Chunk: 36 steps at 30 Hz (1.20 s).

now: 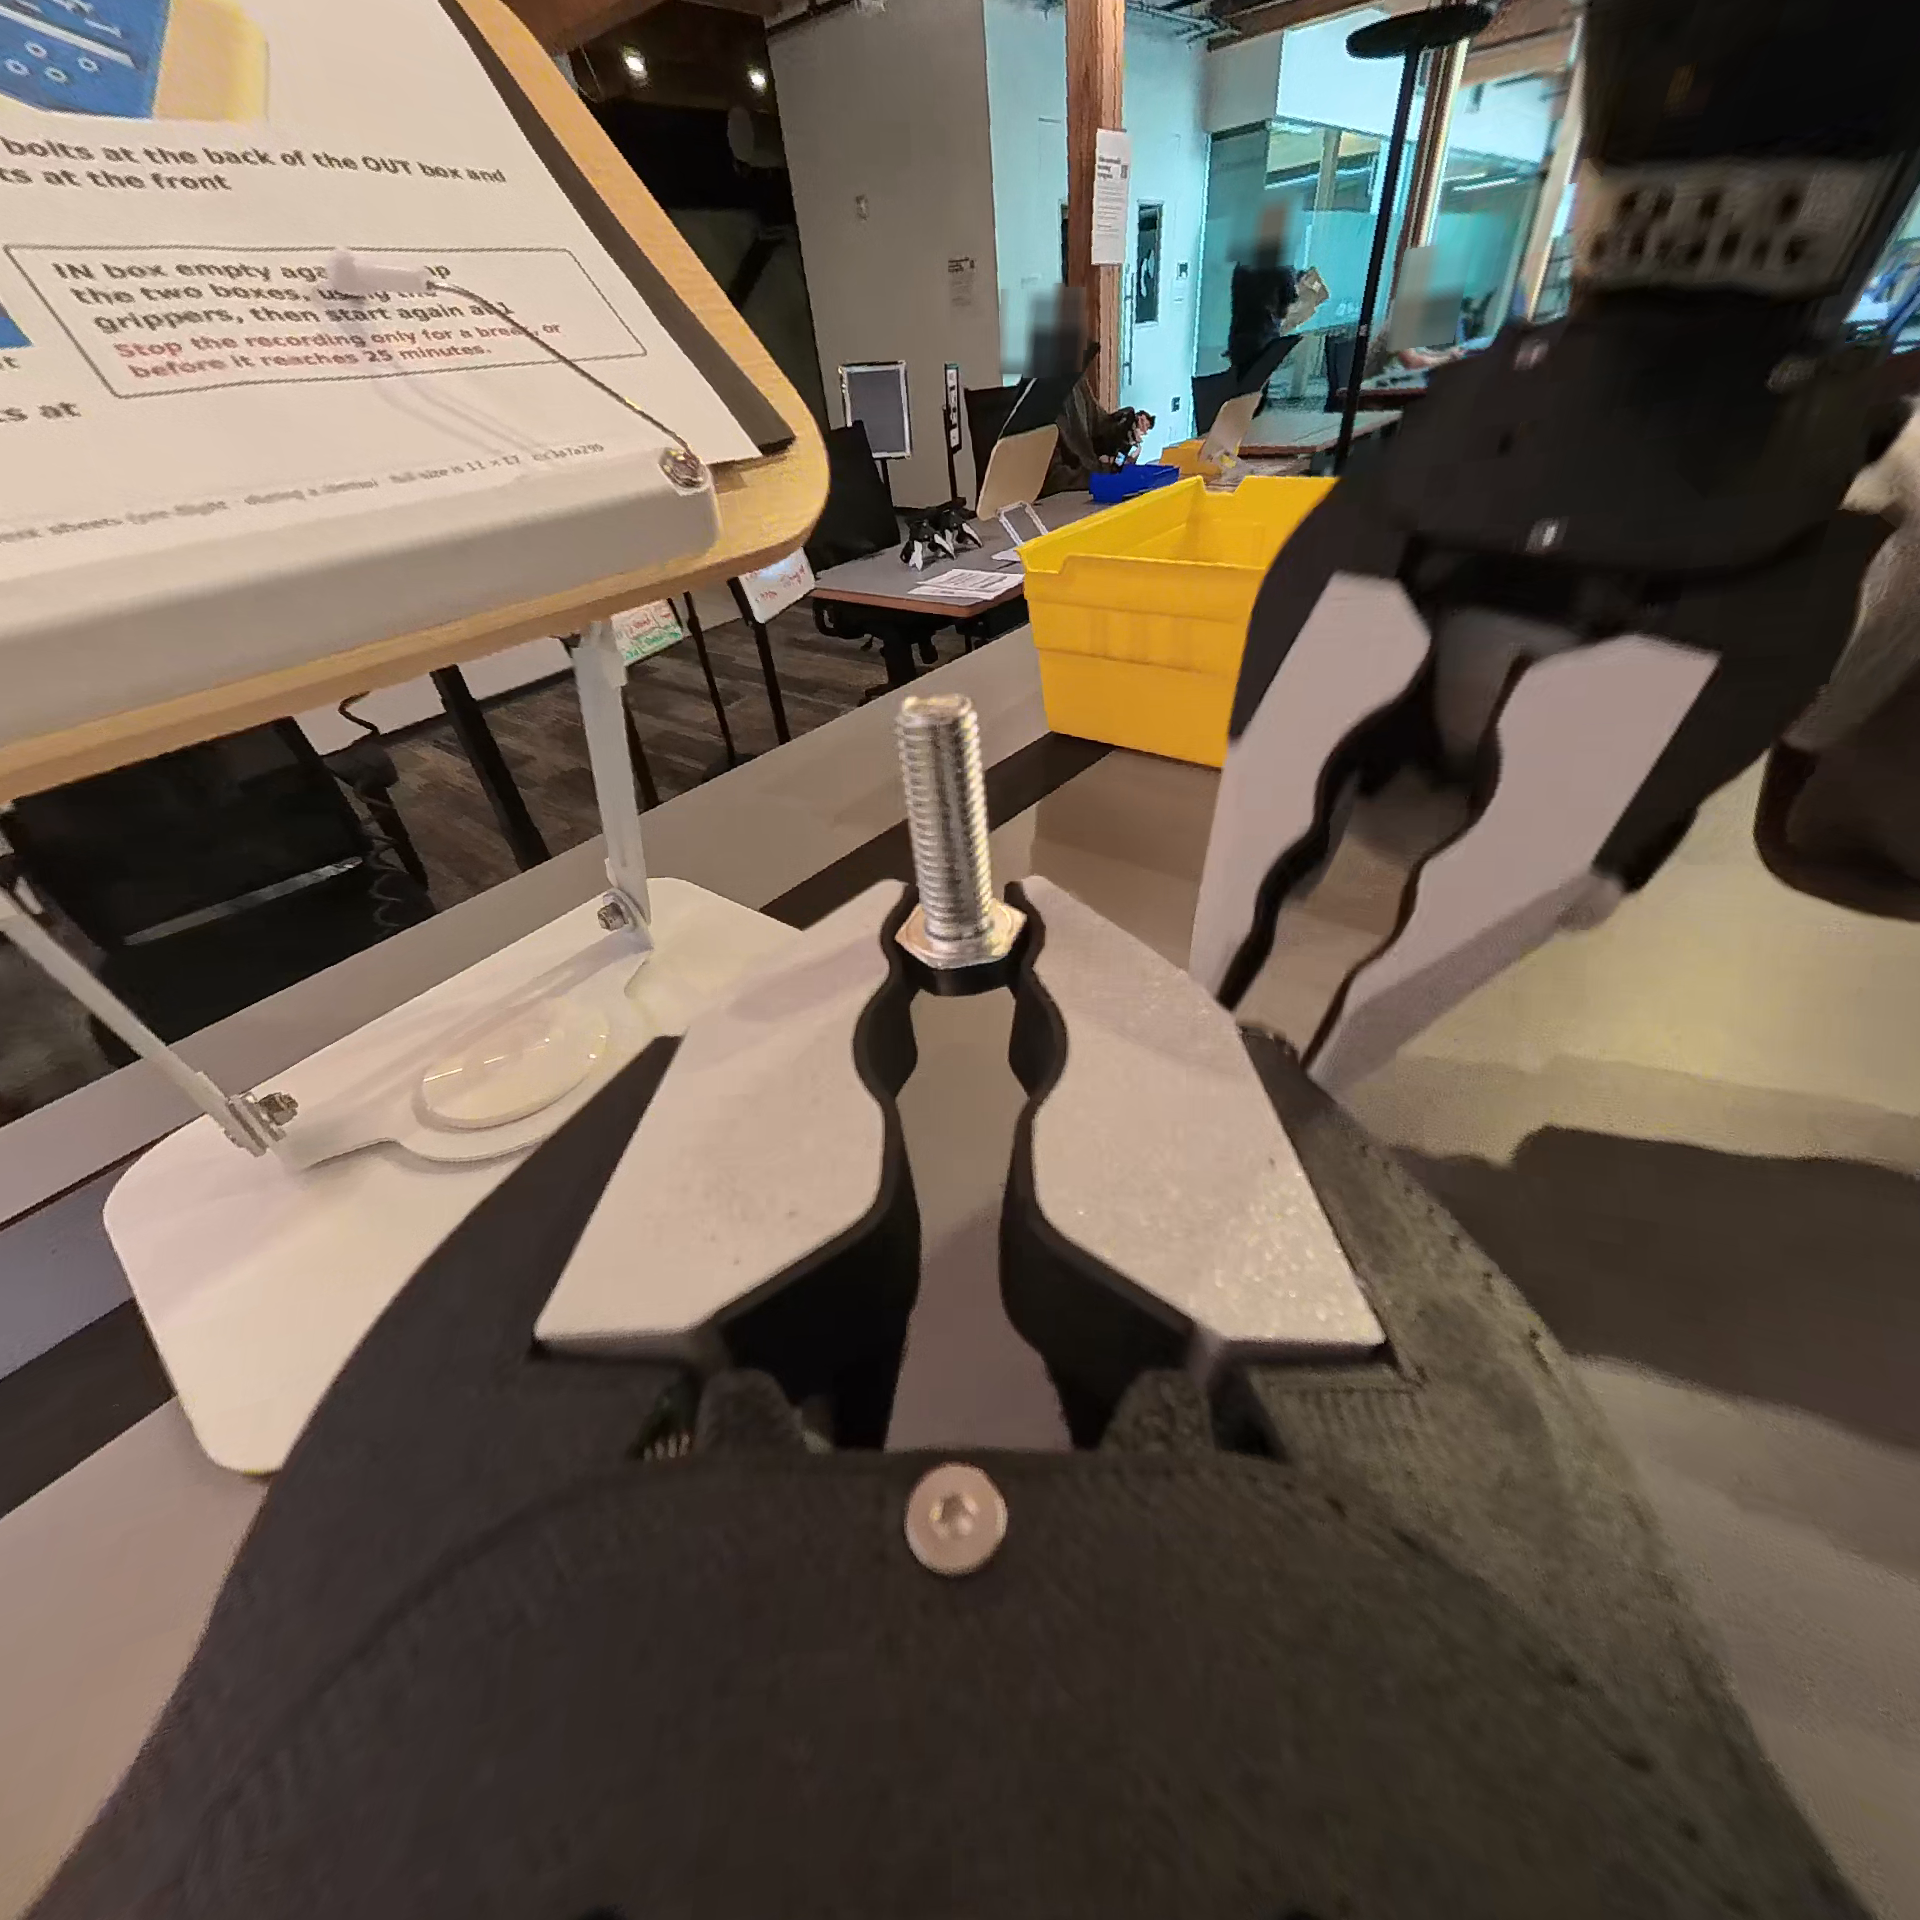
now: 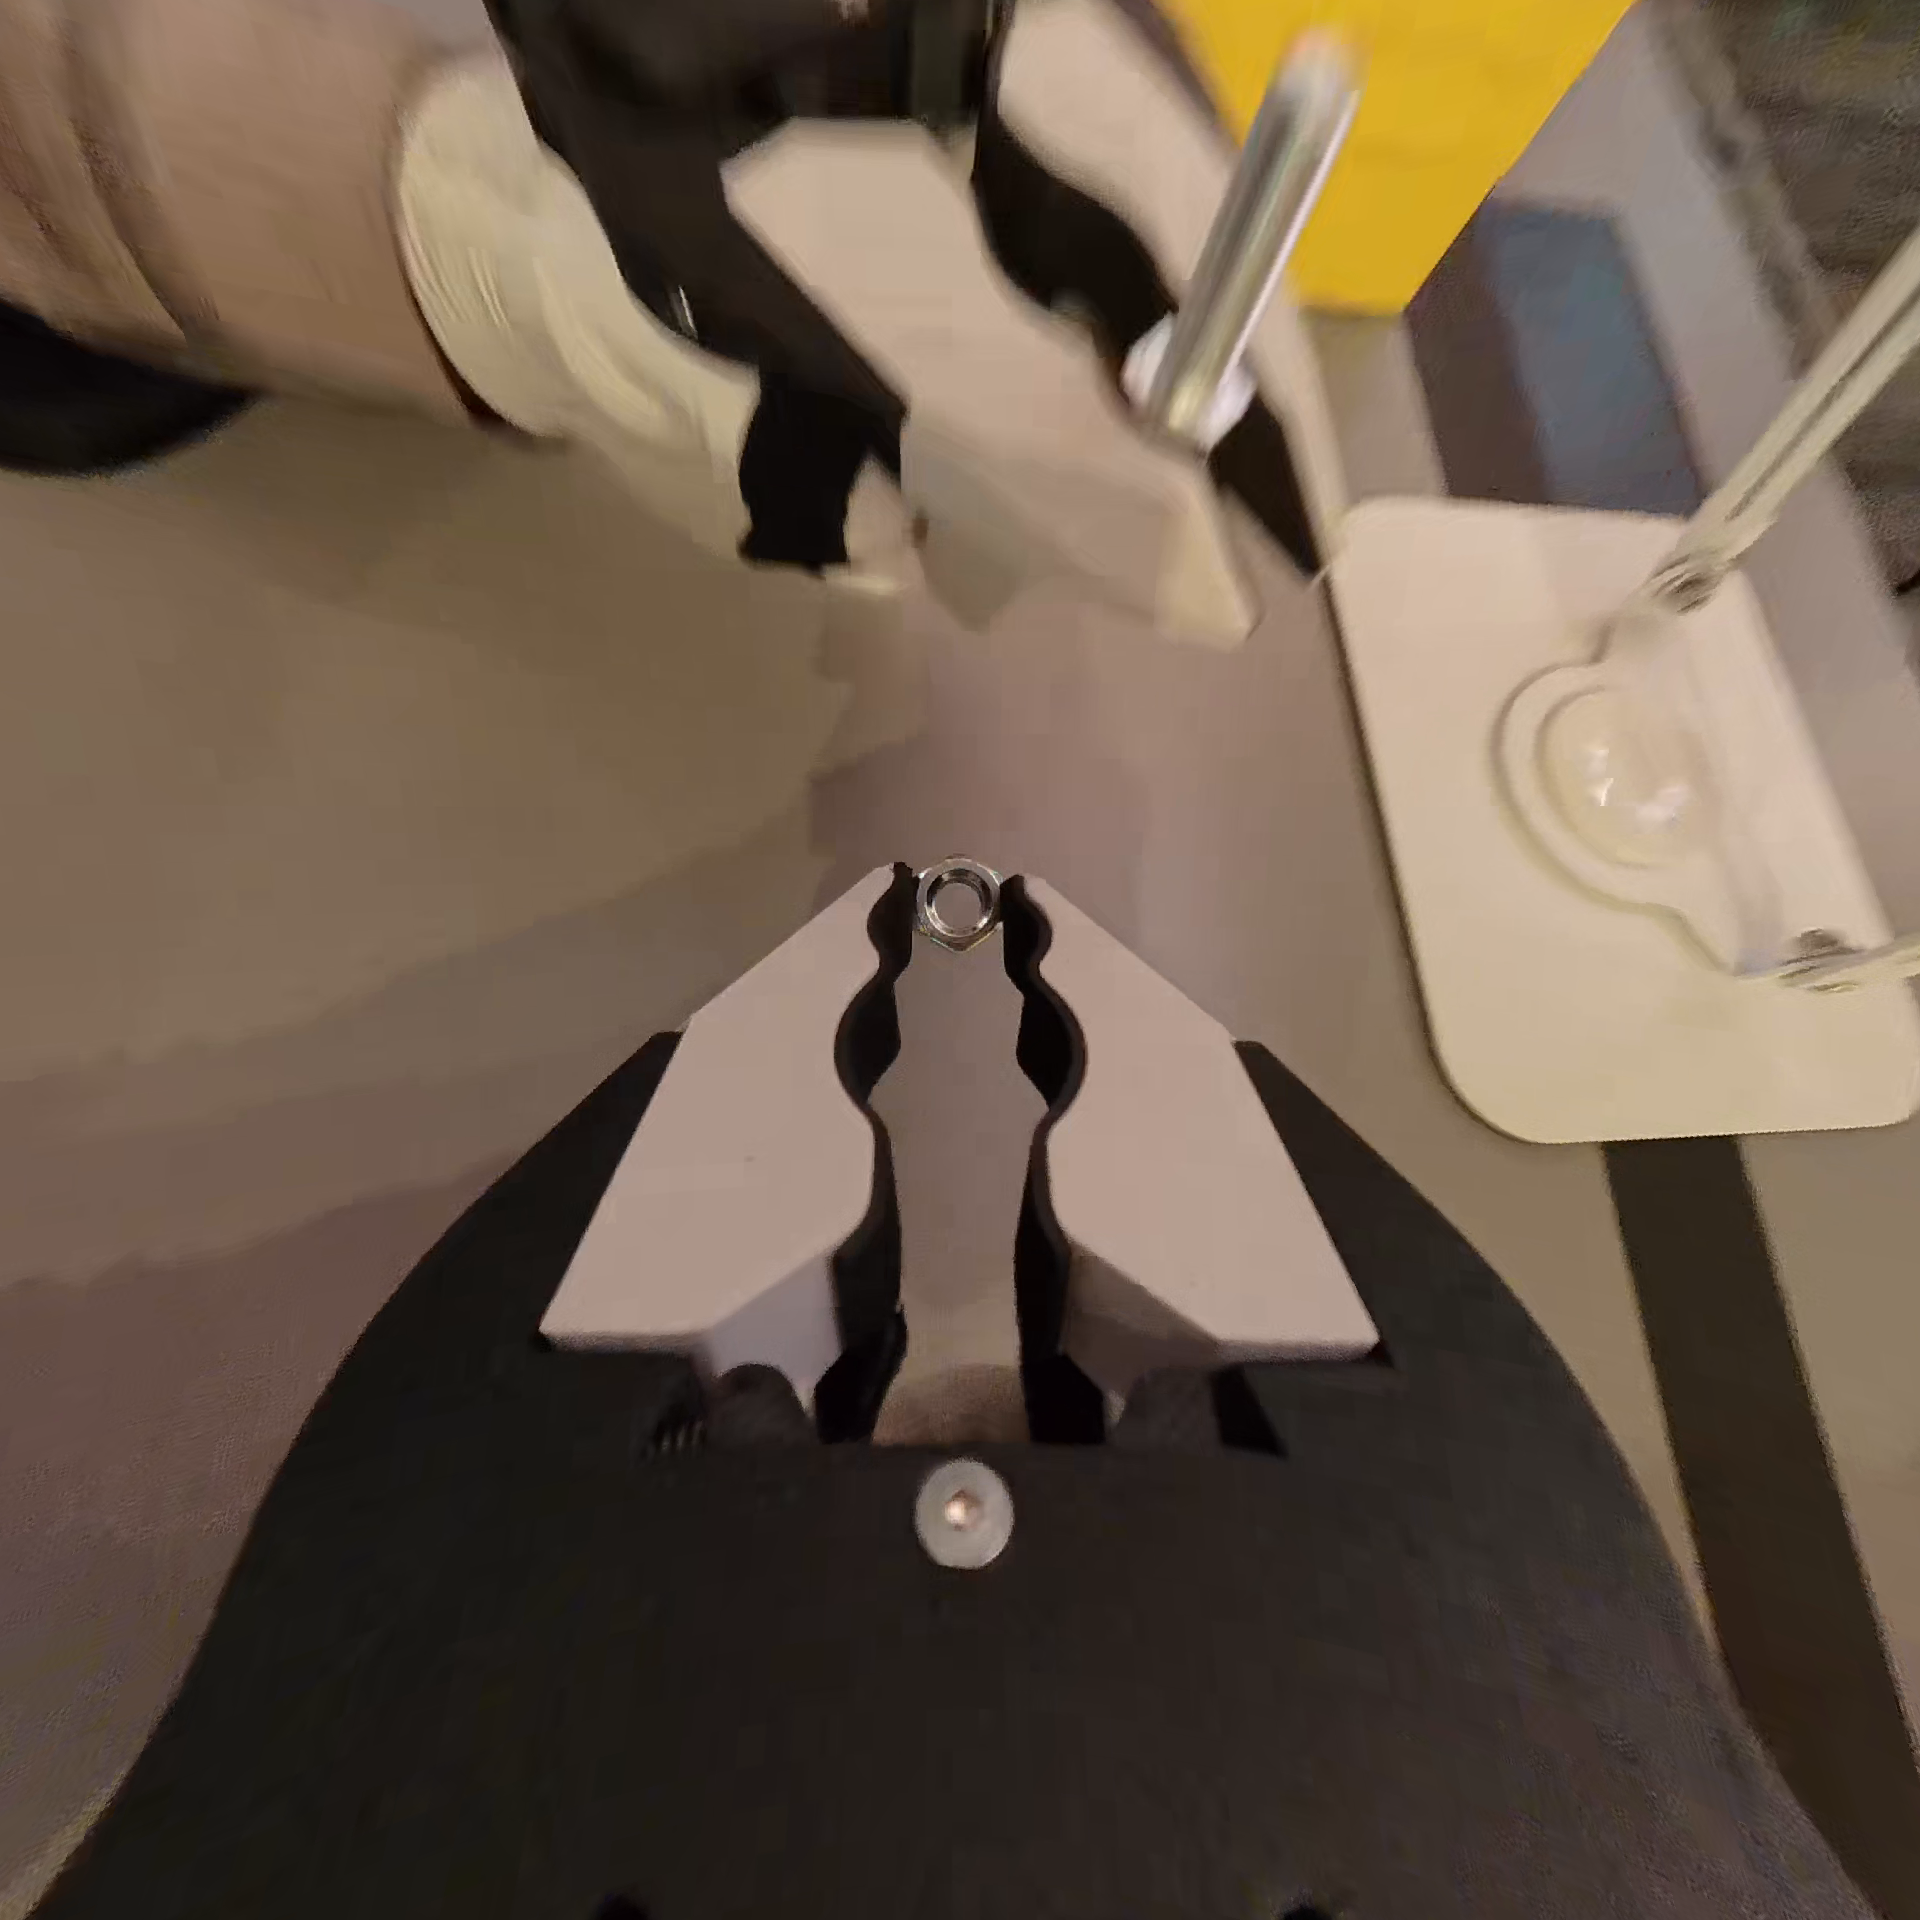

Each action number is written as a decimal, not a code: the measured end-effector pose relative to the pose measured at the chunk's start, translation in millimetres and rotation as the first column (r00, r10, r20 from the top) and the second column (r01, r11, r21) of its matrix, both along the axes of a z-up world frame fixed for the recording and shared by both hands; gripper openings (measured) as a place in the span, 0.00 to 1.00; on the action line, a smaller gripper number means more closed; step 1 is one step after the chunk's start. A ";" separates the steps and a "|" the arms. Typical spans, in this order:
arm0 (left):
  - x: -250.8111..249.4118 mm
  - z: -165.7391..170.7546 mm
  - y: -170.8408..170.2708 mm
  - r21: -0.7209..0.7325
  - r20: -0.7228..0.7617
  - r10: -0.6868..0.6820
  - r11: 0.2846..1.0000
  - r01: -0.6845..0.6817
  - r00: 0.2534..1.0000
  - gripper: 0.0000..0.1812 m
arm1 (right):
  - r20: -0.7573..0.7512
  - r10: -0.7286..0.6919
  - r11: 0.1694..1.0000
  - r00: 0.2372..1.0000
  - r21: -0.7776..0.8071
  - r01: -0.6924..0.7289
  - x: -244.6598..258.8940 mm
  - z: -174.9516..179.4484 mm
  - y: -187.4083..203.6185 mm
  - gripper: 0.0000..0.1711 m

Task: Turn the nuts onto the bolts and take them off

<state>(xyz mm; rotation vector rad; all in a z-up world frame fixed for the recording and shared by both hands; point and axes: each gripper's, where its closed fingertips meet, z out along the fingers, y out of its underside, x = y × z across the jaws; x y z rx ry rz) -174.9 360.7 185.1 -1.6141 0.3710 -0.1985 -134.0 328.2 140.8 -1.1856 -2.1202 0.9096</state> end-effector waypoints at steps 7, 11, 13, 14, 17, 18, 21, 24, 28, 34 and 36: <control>29.1 -10.5 -2.8 -0.014 -0.063 -0.076 0.997 0.075 0.995 0.08 | -0.211 0.008 1.000 0.978 0.021 -0.004 5.4 67.7 -6.6 0.09; 43.2 -14.6 -5.5 -0.015 -0.112 -0.106 0.994 0.105 0.988 0.08 | -0.255 0.015 0.998 0.967 0.059 0.000 3.6 83.7 -11.7 0.09; 47.7 -15.8 -6.7 -0.013 -0.138 -0.113 0.994 0.112 0.984 0.08 | -0.259 0.015 0.997 0.966 0.072 0.004 2.7 86.8 -13.2 0.09; 49.3 -16.5 -7.0 -0.012 -0.154 -0.114 0.993 0.114 0.981 0.08 | -0.258 0.015 0.997 0.966 0.078 0.005 2.5 87.2 -13.7 0.09; 52.5 -17.0 -7.9 -0.009 -0.168 -0.120 0.993 0.120 0.978 0.08 | -0.243 0.010 0.996 0.970 0.089 0.012 2.5 84.9 -13.0 0.09; 53.0 -16.8 -8.1 -0.007 -0.171 -0.118 0.993 0.119 0.978 0.08 | -0.236 0.008 0.996 0.972 0.091 0.014 2.3 83.5 -12.5 0.09; 54.0 -16.1 -8.6 0.000 -0.183 -0.116 0.993 0.118 0.976 0.08 | -0.209 0.003 0.995 0.978 0.099 0.018 2.5 77.7 -11.3 0.09; 54.8 -17.1 -8.5 0.001 -0.199 -0.111 0.994 0.113 0.974 0.08 | -0.197 0.004 0.995 0.980 0.099 0.016 3.0 76.0 -12.1 0.09; 54.8 -19.0 -8.2 -0.001 -0.220 -0.106 0.994 0.108 0.970 0.08 | -0.177 0.001 0.993 0.984 0.114 0.019 4.1 73.8 -11.8 0.09; 56.4 -24.2 -8.8 -0.010 -0.271 -0.112 0.993 0.114 0.956 0.08 | -0.127 0.009 0.985 0.992 0.174 0.013 7.4 68.3 -13.5 0.09; 57.3 -26.1 -9.5 -0.011 -0.299 -0.116 0.993 0.119 0.947 0.08 | -0.107 0.016 0.980 0.994 0.197 0.005 9.5 66.0 -14.3 0.09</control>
